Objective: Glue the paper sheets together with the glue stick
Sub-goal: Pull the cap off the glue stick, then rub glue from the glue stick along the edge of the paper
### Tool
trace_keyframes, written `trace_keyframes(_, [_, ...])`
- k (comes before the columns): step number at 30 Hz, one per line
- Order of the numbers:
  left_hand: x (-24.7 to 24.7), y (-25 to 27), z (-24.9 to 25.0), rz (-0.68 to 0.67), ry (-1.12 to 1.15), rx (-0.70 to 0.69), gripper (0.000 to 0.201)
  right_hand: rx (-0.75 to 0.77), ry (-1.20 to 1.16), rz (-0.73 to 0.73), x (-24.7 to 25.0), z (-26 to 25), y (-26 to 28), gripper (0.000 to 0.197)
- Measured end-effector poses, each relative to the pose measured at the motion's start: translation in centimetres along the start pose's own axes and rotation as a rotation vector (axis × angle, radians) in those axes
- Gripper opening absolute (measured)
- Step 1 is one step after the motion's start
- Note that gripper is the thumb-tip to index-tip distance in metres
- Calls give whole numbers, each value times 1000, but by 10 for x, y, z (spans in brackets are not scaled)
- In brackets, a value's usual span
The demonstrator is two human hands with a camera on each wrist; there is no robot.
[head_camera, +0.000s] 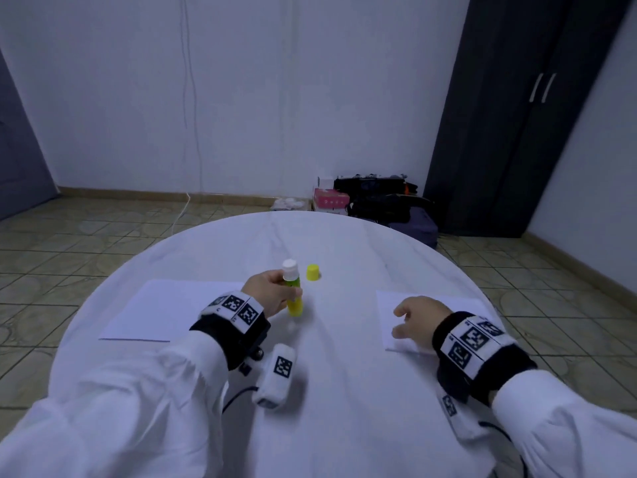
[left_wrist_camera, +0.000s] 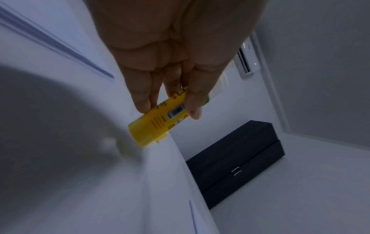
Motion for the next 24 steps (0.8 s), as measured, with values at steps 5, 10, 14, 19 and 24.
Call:
trace_keyframes(5, [-14, -11, -15, -25, -92, 22, 36, 22, 413, -43, -4, 18, -11, 57])
trace_keyframes(10, [-13, -19, -22, -39, -163, 44, 25, 43, 582, -88, -12, 17, -15, 23])
trace_keyframes(14, [-3, -17, -30, -85, -217, 95, 29, 63, 616, -109, -15, 18, -21, 15])
trace_keyframes(19, [8, -9, -29, -90, -158, 155, 68, 42, 405, -63, -13, 22, -25, 27])
trace_keyframes(24, [15, 10, -12, -113, -177, 138, 73, -56, 380, 45, -8, 18, -16, 23])
Point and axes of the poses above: each hand's wrist, its own y-axis away from the middle knuckle, its own x-axis out of the back of the hand, z = x × y, the point moved 4 cm from there along -y, towards the middle knuckle, and after that the axes turned 13 degrees about -x, right-handed, at the moved point
